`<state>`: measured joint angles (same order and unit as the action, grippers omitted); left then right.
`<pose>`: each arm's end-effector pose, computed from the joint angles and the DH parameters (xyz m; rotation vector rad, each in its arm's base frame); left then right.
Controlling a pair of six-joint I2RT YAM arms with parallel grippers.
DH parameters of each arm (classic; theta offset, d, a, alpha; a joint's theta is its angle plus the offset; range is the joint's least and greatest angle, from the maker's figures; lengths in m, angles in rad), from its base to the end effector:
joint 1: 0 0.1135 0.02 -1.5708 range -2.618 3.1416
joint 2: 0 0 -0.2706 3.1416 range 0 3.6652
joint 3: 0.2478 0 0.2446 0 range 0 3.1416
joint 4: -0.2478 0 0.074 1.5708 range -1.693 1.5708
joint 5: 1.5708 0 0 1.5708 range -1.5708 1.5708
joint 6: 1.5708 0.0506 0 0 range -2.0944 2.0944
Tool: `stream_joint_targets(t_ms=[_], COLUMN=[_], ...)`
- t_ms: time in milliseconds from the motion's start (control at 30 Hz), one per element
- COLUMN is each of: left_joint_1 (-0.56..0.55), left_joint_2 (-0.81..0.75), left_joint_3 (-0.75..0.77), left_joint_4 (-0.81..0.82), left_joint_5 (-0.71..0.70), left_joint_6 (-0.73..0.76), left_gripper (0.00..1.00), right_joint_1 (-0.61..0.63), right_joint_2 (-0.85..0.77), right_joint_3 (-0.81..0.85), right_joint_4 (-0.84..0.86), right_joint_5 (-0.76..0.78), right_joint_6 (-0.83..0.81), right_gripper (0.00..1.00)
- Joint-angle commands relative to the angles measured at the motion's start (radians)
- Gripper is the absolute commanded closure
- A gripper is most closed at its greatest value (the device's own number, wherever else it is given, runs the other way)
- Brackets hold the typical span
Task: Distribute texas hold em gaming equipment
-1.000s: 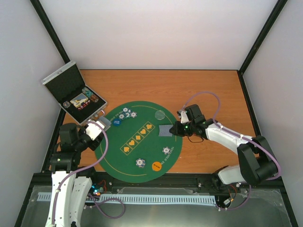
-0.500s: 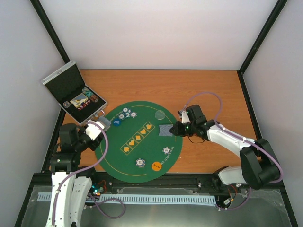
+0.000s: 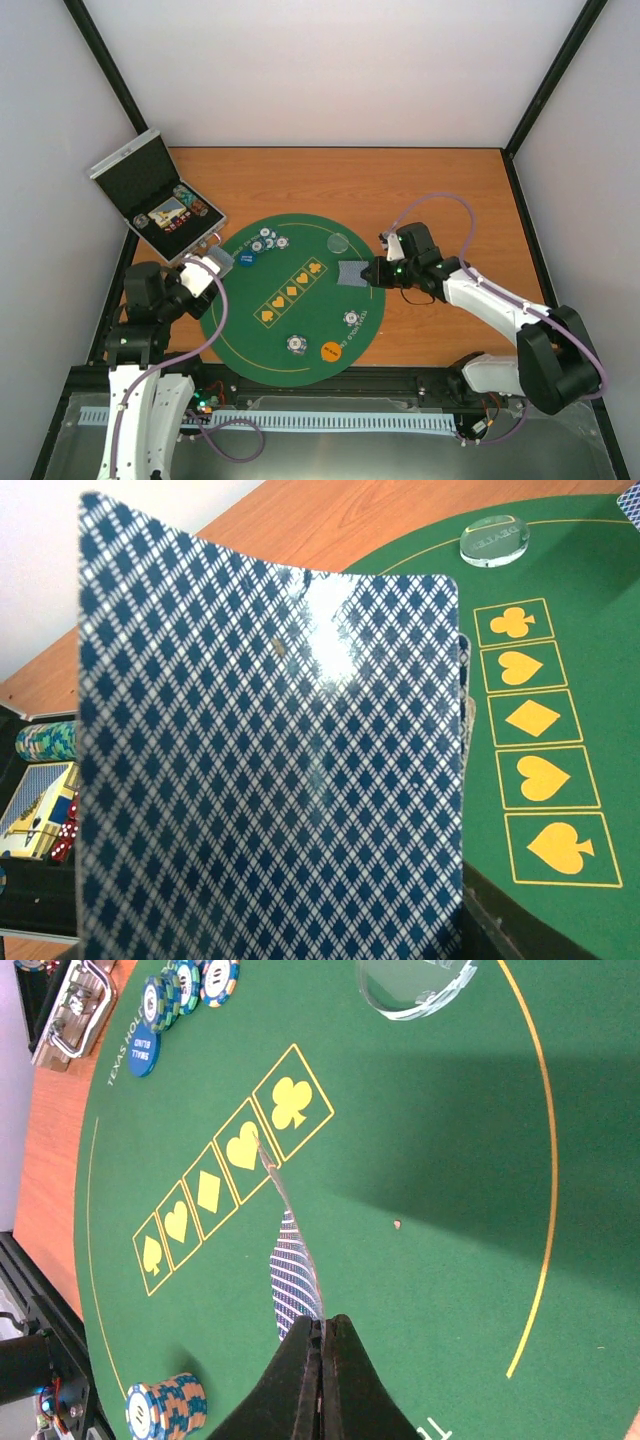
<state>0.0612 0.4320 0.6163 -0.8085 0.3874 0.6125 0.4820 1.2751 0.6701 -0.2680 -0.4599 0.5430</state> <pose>0.0954 -0.0133 0.2586 0.7864 1.9933 -0.0338 0.2084 0.1344 0.1954 -0.1408 2.5840 0.9860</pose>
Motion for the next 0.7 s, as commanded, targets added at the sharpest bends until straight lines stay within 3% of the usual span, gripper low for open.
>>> stream_joint_targets(t_ms=[0, 667], left_joint_1=[0.011, 0.024], left_joint_2=[-0.034, -0.05], left_joint_3=[0.048, 0.039], left_joint_4=[0.01, 0.055], left_joint_5=[-0.004, -0.005], left_joint_6=[-0.024, -0.033], left_gripper=[0.51, 0.51], right_joint_1=[-0.005, -0.005], right_joint_2=[-0.032, -0.125], right_joint_3=[-0.008, -0.07], right_joint_4=[-0.002, -0.003], right_joint_5=[-0.019, -0.015], right_joint_6=[0.004, 0.021], right_gripper=[0.97, 0.97])
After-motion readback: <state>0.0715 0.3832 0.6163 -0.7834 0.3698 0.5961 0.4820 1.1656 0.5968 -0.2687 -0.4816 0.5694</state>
